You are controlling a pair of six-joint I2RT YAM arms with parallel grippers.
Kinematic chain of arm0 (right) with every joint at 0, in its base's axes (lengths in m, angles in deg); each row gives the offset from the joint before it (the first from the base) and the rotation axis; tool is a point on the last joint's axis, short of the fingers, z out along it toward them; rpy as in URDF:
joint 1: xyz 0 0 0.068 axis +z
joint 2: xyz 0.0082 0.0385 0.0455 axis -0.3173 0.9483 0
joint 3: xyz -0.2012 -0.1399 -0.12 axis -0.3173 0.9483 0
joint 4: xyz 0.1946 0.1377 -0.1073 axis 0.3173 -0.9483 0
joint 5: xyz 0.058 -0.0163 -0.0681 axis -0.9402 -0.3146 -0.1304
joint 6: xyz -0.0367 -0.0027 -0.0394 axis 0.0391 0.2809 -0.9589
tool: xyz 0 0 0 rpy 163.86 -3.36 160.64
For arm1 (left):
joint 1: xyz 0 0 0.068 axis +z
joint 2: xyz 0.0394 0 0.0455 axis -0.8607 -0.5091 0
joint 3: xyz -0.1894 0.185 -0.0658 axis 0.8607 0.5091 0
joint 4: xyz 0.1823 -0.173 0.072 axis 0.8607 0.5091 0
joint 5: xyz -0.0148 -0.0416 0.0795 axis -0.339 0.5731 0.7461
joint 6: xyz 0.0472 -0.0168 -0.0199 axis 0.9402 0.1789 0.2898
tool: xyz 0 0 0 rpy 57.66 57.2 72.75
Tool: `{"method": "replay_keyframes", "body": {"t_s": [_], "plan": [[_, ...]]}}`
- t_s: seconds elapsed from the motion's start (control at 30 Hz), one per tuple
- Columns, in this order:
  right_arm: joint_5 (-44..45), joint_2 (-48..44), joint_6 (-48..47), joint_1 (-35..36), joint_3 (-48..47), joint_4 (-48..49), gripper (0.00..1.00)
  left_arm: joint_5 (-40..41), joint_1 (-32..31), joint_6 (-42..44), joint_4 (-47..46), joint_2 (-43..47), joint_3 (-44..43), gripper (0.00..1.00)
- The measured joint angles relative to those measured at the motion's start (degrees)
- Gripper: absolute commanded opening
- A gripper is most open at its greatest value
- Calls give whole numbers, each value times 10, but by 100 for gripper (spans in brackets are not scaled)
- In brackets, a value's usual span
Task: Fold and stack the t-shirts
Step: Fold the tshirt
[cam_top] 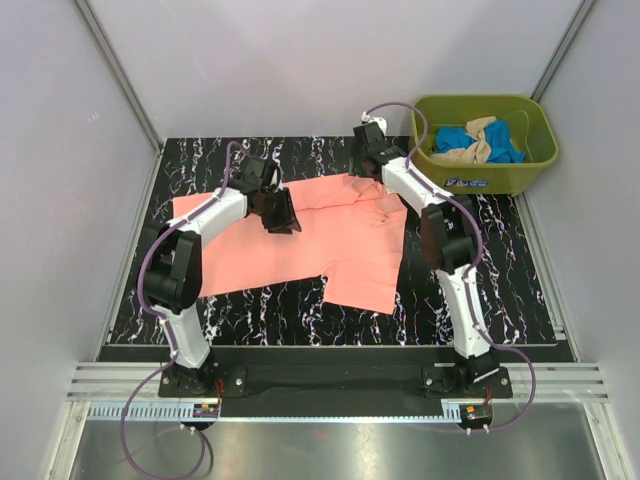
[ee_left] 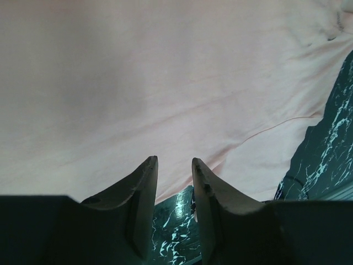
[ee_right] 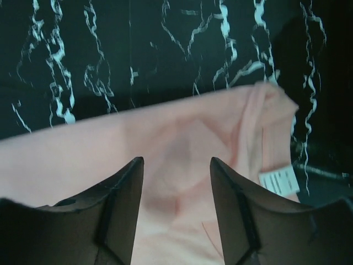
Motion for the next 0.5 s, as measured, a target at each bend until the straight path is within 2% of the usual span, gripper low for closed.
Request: {"method": "replay_keyframes", "body": {"t_s": [0.1,0.2,0.33,0.5], "plan": [[-1,64,-9,-3,-125,-41,64,0,0,2,1,0,19,36],[-17,68,-7,-9,-148,-83,72,1,0,4,5,0,29,36],[-77,-20,-1,-13,0,-74,71,3,0,7,5,0,28,36],[-180,-114,18,-16,159,-24,75,2,0,12,9,0,23,36]]}}
